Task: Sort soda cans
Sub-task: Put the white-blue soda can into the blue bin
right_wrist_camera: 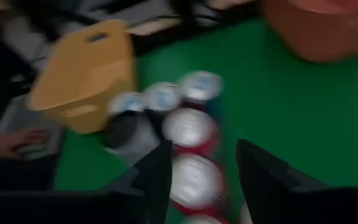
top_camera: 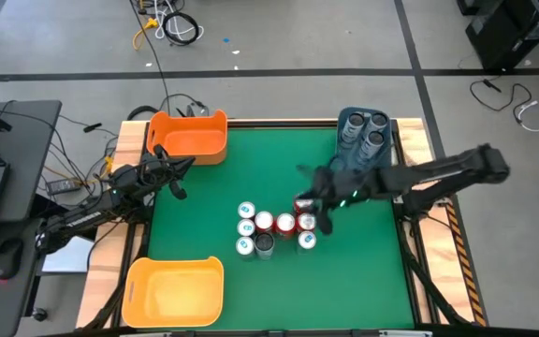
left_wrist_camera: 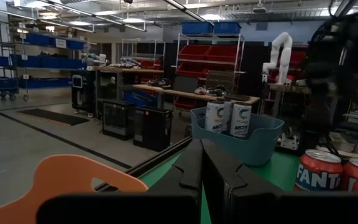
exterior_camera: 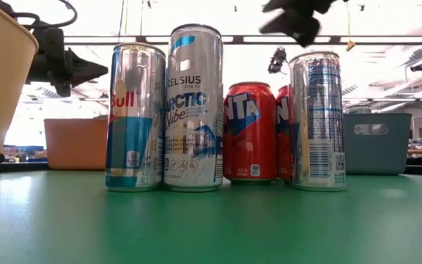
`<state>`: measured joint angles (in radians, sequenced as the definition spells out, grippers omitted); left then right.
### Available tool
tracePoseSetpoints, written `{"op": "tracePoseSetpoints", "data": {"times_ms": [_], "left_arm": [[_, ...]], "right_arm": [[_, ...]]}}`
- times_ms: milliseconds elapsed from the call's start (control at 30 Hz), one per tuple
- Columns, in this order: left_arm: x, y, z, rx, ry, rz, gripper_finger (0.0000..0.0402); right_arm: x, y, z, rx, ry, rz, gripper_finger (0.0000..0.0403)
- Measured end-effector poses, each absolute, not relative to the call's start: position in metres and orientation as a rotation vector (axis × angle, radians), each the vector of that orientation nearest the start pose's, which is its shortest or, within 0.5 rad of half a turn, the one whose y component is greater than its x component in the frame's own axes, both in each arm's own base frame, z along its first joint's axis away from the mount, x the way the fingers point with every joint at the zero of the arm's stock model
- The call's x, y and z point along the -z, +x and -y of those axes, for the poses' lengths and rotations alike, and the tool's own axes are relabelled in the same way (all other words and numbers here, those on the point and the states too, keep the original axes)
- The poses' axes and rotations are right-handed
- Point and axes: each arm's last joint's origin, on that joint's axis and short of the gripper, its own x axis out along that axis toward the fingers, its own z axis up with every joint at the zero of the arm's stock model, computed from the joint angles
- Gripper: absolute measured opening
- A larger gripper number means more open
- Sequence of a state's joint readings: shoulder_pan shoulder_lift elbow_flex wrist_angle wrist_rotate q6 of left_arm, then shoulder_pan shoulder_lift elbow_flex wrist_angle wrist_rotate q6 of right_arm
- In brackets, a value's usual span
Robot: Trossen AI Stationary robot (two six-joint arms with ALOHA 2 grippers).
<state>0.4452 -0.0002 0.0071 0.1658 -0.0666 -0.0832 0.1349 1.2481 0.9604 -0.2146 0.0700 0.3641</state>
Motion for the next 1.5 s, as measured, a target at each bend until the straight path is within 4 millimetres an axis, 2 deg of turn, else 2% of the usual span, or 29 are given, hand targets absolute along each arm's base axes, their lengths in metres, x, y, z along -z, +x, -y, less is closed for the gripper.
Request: {"op": "tracePoseSetpoints", "data": {"times_ms": [133, 300, 400, 700, 900, 1067, 1267, 1400, 1500], "left_arm": [[-0.182, 0.086, -0.043, -0.503, -0.048, 0.193, 0.0011], [-0.182, 0.086, -0.043, -0.503, -0.048, 0.193, 0.0011], [-0.182, 0.086, -0.043, -0.503, -0.048, 0.193, 0.0011], [-0.182, 0.086, -0.043, -0.503, -0.048, 0.193, 0.0011], [-0.182, 0.086, -0.043, -0.504, -0.048, 0.192, 0.0011], [-0.182, 0.086, -0.043, -0.503, -0.048, 0.192, 0.0011], [-0.182, 0.086, -0.043, -0.5, -0.048, 0.192, 0.0011], [-0.182, 0.086, -0.043, -0.495, -0.048, 0.194, 0.0011], [-0.182, 0.086, -0.043, -0.494, -0.048, 0.192, 0.0011]], "right_arm": [[-0.277, 0.301, -0.065, -0.091, 0.272, -0.438, 0.0144], [-0.26, 0.322, -0.087, -0.165, 0.268, -0.439, 0.0159], [-0.255, 0.332, -0.093, -0.142, 0.241, -0.446, 0.0194], [-0.24, 0.357, -0.103, -0.107, 0.185, -0.488, 0.0338], [-0.232, 0.362, -0.108, -0.108, 0.145, -0.521, 0.0385], [-0.223, 0.364, -0.108, -0.068, 0.125, -0.551, 0.0385], [-0.215, 0.365, -0.11, -0.062, 0.117, -0.577, 0.0356], [-0.211, 0.367, -0.11, -0.053, 0.121, -0.574, 0.0317], [-0.214, 0.369, -0.111, -0.054, 0.125, -0.557, 0.0268]]}}
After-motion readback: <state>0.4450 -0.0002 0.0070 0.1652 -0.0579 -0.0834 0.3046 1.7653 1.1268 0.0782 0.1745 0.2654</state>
